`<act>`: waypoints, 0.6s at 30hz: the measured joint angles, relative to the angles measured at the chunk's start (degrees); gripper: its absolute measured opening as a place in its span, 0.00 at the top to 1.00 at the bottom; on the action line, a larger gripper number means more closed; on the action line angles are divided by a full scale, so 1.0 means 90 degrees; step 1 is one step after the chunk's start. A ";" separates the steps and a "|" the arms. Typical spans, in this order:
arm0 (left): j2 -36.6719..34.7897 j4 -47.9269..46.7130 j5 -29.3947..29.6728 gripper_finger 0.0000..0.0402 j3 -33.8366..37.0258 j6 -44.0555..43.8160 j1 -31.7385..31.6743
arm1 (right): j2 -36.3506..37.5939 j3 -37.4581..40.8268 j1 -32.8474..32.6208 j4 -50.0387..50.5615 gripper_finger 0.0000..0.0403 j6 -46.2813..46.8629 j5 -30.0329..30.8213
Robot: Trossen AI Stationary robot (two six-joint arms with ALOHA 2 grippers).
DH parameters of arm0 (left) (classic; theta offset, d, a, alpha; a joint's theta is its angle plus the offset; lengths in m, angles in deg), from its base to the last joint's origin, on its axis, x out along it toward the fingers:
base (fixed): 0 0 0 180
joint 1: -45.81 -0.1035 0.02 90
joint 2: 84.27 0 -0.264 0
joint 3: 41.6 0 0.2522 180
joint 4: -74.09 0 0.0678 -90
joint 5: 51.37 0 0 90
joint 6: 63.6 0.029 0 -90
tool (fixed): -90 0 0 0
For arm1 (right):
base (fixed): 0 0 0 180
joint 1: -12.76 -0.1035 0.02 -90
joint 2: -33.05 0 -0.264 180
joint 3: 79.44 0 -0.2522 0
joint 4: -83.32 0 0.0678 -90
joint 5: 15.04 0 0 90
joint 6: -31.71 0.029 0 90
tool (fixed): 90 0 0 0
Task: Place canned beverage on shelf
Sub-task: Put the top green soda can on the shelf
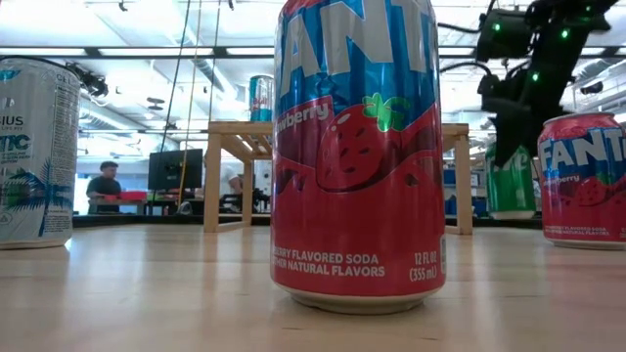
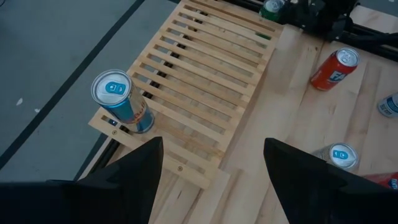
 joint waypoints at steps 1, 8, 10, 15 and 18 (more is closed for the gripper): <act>0.0000 0.0000 0.0000 0.30 0.0000 -0.0002 0.0000 | 0.0000 -0.0141 0.0000 0.0172 0.25 -0.0043 0.0000; 0.0000 0.0000 0.0000 0.30 0.0000 -0.0002 -0.0002 | -0.0002 -0.1426 0.0000 0.1188 0.25 -0.0300 0.0005; 0.0000 0.0000 0.0000 0.30 0.0000 -0.0002 -0.0002 | -0.0002 -0.1877 0.0000 0.1455 0.25 -0.0399 0.0014; 0.0000 0.0000 -0.0002 0.30 0.0000 -0.0021 -0.0001 | -0.0019 -0.2948 0.0000 0.2041 0.25 -0.0541 0.0057; 0.0000 -0.0002 -0.0002 0.30 0.0000 -0.0070 -0.0002 | -0.0131 -0.3542 0.0000 0.2235 0.25 -0.0658 0.0050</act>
